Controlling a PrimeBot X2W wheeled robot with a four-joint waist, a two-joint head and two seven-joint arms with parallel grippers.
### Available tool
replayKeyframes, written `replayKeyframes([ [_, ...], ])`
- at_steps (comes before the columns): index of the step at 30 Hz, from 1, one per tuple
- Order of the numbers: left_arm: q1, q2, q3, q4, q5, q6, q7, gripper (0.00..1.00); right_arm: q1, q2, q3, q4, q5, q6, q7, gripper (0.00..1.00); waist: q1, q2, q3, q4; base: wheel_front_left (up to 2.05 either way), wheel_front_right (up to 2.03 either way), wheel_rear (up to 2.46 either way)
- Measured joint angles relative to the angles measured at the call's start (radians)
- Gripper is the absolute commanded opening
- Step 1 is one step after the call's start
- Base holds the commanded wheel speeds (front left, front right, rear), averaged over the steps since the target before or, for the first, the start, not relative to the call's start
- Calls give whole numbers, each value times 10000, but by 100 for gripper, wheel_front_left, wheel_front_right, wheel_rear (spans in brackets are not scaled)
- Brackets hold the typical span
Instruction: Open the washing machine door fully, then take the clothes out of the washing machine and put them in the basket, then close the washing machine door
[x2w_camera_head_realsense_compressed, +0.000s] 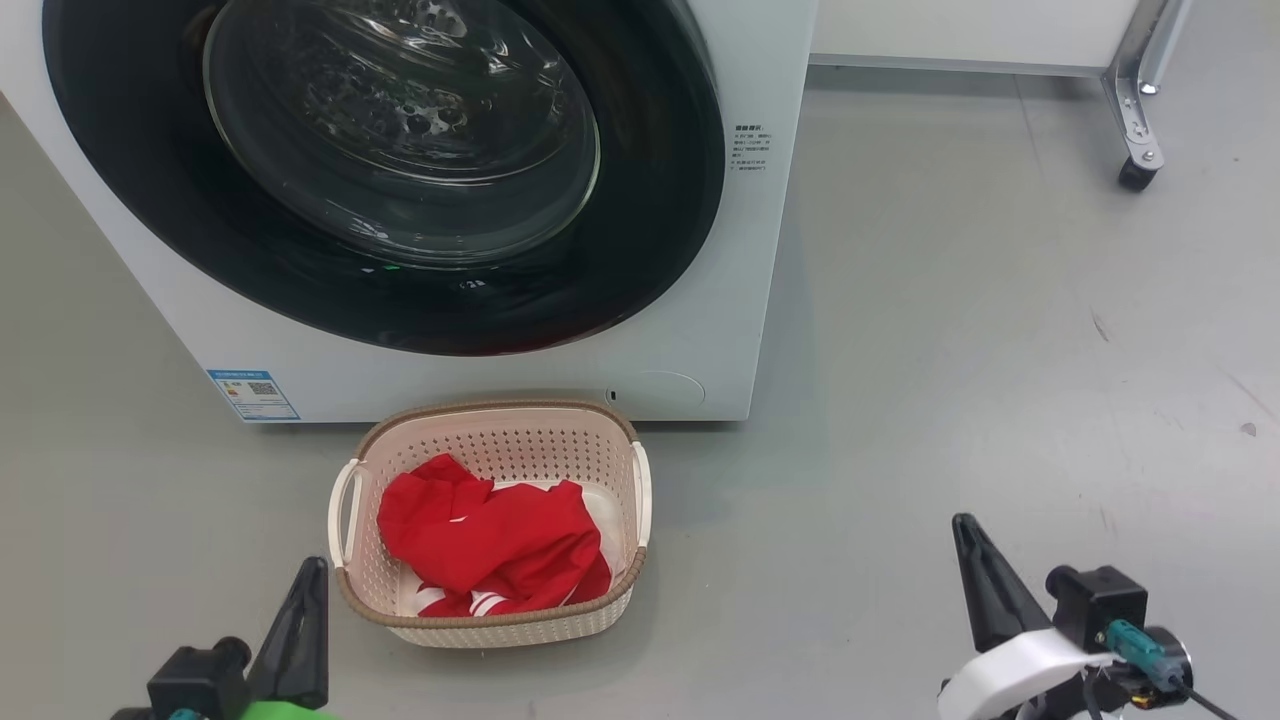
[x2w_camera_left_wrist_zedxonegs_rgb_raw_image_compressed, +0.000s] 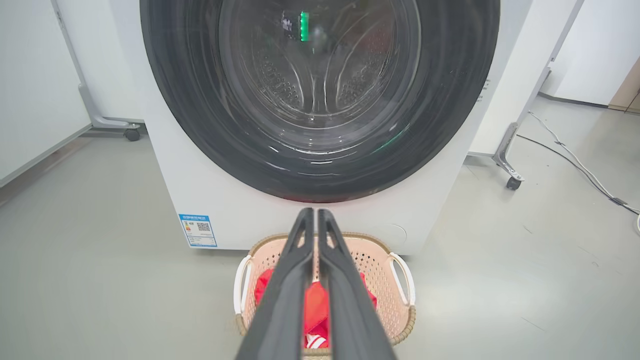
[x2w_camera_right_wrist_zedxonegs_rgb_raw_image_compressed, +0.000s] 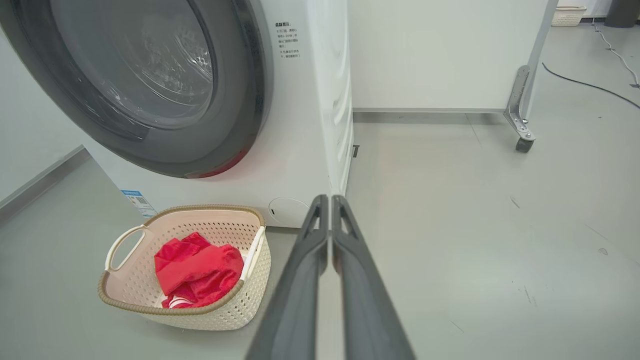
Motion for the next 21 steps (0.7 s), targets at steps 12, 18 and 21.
replayKeyframes([
  [12,46,-10,-40,2,-1127,0,190,0,69,21,-211,35,1124,6,267,0,0,0,-55,-77,0,0,0],
  [18,43,-8,-36,-25,-2217,0,405,0,60,23,-328,25,2176,21,489,0,0,0,-82,-116,0,0,0],
  [21,42,-6,-29,-23,-2508,0,468,0,58,21,-391,15,2500,29,568,0,0,0,-91,-129,0,0,0],
])
